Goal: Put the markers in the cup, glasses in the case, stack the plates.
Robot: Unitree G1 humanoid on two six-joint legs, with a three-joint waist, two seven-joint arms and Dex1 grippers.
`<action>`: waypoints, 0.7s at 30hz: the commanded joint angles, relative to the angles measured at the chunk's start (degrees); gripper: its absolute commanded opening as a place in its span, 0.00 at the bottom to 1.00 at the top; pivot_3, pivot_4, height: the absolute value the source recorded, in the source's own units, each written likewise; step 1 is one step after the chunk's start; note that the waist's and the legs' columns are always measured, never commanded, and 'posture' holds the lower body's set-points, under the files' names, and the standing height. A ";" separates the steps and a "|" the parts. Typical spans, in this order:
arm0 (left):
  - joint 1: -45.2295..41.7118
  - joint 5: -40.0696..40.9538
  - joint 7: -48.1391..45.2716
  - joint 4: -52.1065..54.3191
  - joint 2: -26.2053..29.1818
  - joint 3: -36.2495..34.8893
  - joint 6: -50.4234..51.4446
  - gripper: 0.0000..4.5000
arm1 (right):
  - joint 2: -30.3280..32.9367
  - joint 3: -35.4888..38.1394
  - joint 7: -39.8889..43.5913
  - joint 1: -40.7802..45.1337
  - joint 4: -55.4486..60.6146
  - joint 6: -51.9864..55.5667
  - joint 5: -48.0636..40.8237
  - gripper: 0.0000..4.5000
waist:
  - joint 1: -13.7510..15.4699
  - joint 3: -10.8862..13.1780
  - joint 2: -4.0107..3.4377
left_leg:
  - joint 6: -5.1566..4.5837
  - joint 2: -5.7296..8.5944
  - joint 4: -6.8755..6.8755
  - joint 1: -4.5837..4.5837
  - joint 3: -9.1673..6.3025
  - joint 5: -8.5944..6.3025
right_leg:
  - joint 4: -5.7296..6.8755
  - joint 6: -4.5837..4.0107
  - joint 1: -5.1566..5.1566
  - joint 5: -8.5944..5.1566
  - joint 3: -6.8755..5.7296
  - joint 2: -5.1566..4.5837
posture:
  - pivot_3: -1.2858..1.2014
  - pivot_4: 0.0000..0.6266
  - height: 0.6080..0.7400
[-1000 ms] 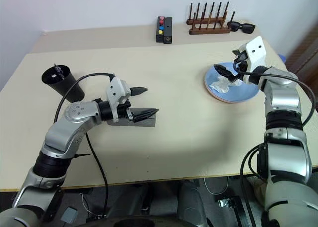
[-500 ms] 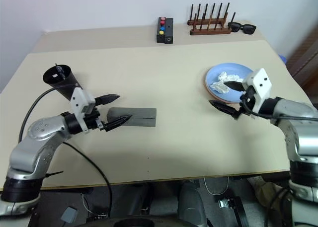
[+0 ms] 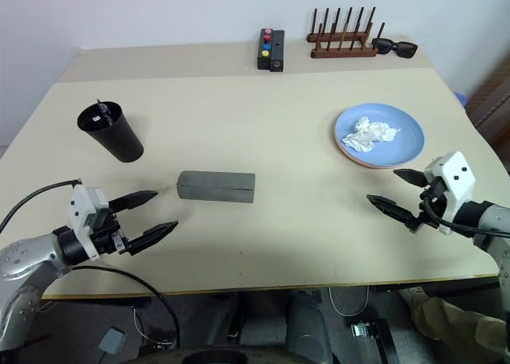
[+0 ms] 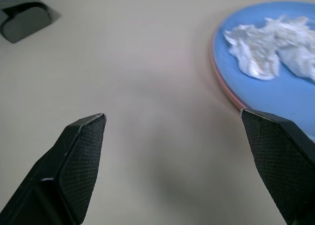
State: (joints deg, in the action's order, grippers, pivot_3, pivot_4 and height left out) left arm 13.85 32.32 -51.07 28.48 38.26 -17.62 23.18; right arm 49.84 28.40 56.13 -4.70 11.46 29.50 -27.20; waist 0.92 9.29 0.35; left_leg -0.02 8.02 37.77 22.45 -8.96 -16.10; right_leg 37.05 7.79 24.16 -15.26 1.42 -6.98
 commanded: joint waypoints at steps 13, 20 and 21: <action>-0.97 4.58 6.63 10.20 1.91 -1.21 6.26 1.00 | 1.37 4.02 2.16 -2.01 -8.38 -5.58 -0.31 1.00 | -0.03 0.00 -0.01 | -0.04 0.00 -0.01 -0.02 0.05 -0.03 | -0.04 0.00 -0.04 0.00 0.00 -0.01 | 0.52 0.24 1.00; 0.36 4.48 6.63 10.13 2.57 -1.45 6.40 1.00 | 1.34 6.22 3.11 -5.27 -7.71 -5.86 -1.08 1.00 | -0.05 0.00 -0.02 | -0.04 -0.01 -0.04 -0.04 0.06 -0.03 | -0.06 -0.01 -0.05 -0.01 0.01 -0.01 | 0.52 0.24 1.00; 0.34 5.16 6.84 10.29 2.53 -1.83 6.69 1.00 | 1.36 6.48 3.09 -5.68 -7.17 -5.72 -1.25 1.00 | -0.04 0.00 -0.02 | -0.05 -0.02 -0.05 -0.04 0.07 -0.03 | -0.08 -0.01 -0.05 -0.01 0.01 -0.01 | 0.52 0.24 1.00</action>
State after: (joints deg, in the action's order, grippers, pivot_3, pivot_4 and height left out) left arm 14.37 36.53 -44.43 37.23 40.38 -17.75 30.00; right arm 50.61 32.47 58.93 -10.31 2.14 24.13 -27.33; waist 0.89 9.30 0.33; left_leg -0.07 8.00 37.72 22.41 -8.90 -16.13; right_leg 36.96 7.78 24.10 -15.27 1.43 -6.99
